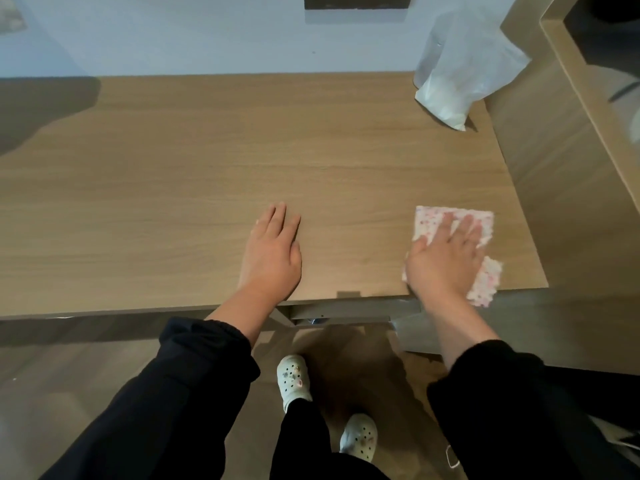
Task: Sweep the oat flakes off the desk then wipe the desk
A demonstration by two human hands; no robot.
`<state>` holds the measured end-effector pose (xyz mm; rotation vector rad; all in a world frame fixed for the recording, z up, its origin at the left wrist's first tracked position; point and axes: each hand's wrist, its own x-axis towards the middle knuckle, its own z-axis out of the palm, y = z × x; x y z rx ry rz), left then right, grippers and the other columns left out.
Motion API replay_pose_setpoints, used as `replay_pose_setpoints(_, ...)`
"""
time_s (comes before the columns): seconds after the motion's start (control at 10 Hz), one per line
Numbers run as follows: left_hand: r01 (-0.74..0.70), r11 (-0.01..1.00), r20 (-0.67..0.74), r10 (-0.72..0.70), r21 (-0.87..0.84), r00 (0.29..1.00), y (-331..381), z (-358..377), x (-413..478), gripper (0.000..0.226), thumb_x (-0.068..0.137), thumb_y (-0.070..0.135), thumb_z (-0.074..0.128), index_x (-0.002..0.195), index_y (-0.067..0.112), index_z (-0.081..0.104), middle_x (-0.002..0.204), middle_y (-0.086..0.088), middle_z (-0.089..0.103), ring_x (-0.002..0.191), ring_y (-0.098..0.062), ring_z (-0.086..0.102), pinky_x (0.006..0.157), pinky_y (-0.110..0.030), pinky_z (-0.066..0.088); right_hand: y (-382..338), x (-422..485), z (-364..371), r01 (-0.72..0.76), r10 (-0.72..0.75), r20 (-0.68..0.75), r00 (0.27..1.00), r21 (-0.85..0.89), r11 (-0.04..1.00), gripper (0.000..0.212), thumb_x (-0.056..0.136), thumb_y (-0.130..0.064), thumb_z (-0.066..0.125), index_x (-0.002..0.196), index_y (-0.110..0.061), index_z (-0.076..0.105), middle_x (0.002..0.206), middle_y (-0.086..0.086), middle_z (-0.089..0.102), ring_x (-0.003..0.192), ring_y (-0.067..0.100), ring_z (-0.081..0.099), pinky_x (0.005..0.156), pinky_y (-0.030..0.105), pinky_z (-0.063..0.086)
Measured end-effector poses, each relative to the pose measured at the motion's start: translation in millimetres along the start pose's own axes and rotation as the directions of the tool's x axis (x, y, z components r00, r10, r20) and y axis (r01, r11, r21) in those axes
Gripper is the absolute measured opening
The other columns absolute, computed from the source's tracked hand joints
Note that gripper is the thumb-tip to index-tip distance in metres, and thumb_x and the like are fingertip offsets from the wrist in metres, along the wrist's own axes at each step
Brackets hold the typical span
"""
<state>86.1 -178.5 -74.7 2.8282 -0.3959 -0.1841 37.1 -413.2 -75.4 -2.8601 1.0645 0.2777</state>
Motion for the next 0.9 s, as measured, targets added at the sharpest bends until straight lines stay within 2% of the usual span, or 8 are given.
replay_pose_setpoints(0.1, 0.158, 0.980, 0.017, -0.161, 0.123, 0.987, -32.2, -8.0, 0.4, 0.054, 0.102, 0.041, 0.022, 0.153, 0.031, 0.011, 0.162, -0.003, -0.001, 0.148, -0.023, -0.008, 0.118, -0.050, -0.001, -66.1, -40.8, 6.8, 0.472, -0.467, 0.068, 0.882, -0.123, 0.873, 0.065, 0.100, -0.044, 0.010, 0.152, -0.017, -0.017, 0.158, 0.013, -0.021, 0.147, 0.031, -0.018, 0.121, 0.047, -0.004)
replay_pose_setpoints(0.2, 0.285, 0.938, 0.003, -0.291, 0.195, 0.957, -83.8, -18.8, -4.0, 0.058, 0.099, 0.048, 0.016, 0.154, 0.033, 0.004, 0.162, -0.003, -0.005, 0.148, -0.025, -0.012, 0.116, -0.055, -0.002, -80.9, -48.4, 9.4, 0.799, -0.776, 0.210, 0.594, -0.042, 0.600, 0.062, 0.099, -0.044, 0.013, 0.151, -0.029, -0.018, 0.156, -0.001, -0.029, 0.144, 0.018, -0.029, 0.120, 0.044, -0.011)
replay_pose_setpoints(0.4, 0.412, 0.896, -0.011, -0.416, 0.169, 0.909, -150.8, -40.4, -4.0, 0.060, 0.099, 0.046, 0.022, 0.155, 0.029, 0.009, 0.162, -0.005, -0.005, 0.148, -0.024, -0.012, 0.118, -0.053, 0.000, -126.8, 41.7, -7.6, 0.449, -0.449, 0.080, 0.890, 0.013, 0.893, 0.063, 0.100, -0.041, 0.020, 0.156, -0.022, 0.001, 0.163, 0.006, -0.010, 0.149, 0.024, -0.013, 0.121, 0.048, -0.002)
replay_pose_setpoints(0.5, 0.413, 0.903, -0.033, -0.412, 0.119, 0.910, -155.8, -39.7, -0.8, 0.061, 0.098, 0.045, 0.027, 0.154, 0.029, 0.010, 0.162, -0.004, -0.004, 0.148, -0.021, -0.010, 0.119, -0.050, 0.001, -204.6, 31.0, -0.1, 0.570, -0.570, 0.066, 0.819, 0.021, 0.822, 0.063, 0.100, -0.041, 0.020, 0.156, -0.020, 0.001, 0.163, 0.008, -0.010, 0.149, 0.026, -0.013, 0.120, 0.049, -0.003)
replay_pose_setpoints(0.6, 0.422, 0.902, -0.008, -0.423, 0.092, 0.906, -154.7, -39.3, 0.2, 0.063, 0.097, 0.044, 0.029, 0.154, 0.029, 0.008, 0.162, -0.003, -0.007, 0.148, -0.020, -0.012, 0.118, -0.049, -0.002, -251.4, 4.8, 7.7, 0.775, -0.771, 0.104, 0.628, 0.011, 0.632, 0.062, 0.100, -0.040, 0.022, 0.156, -0.021, 0.003, 0.163, 0.005, -0.008, 0.149, 0.022, -0.013, 0.120, 0.048, -0.005)
replay_pose_setpoints(0.7, 0.404, 0.912, -0.019, -0.404, 0.065, 0.915, -155.2, -41.0, -0.1, 0.064, 0.095, 0.043, 0.033, 0.154, 0.028, 0.013, 0.162, -0.006, -0.002, 0.148, -0.023, -0.008, 0.118, -0.051, 0.000, -262.2, -4.2, -1.5, 0.831, -0.816, 0.232, 0.529, 0.055, 0.554, 0.065, 0.099, -0.042, 0.031, 0.156, -0.026, 0.002, 0.163, 0.001, -0.011, 0.149, 0.019, -0.016, 0.119, 0.051, -0.008)
replay_pose_setpoints(0.8, 0.403, 0.913, -0.012, -0.403, 0.062, 0.915, -155.5, -41.7, 0.1, 0.065, 0.095, 0.046, 0.032, 0.154, 0.029, 0.010, 0.162, -0.006, -0.003, 0.148, -0.024, -0.010, 0.118, -0.050, -0.002, -263.8, -6.4, -49.9, 0.711, -0.812, 0.205, 0.546, 0.399, 0.579, 0.067, 0.096, -0.041, 0.048, 0.154, -0.032, 0.015, 0.164, -0.002, -0.006, 0.149, 0.017, -0.013, 0.118, 0.052, -0.008)
replay_pose_setpoints(0.9, 0.396, 0.915, 0.008, -0.398, 0.074, 0.917, -156.3, -41.1, -1.2, 0.066, 0.095, 0.048, 0.029, 0.154, 0.029, 0.007, 0.162, -0.005, -0.006, 0.148, -0.023, -0.013, 0.118, -0.050, -0.005, -249.8, -27.9, -137.0, 0.438, -0.816, -0.073, 0.573, 0.869, 0.230, 0.040, 0.099, -0.026, 0.050, 0.138, -0.030, 0.047, 0.158, -0.003, 0.029, 0.147, 0.010, 0.019, 0.120, 0.038, 0.015)
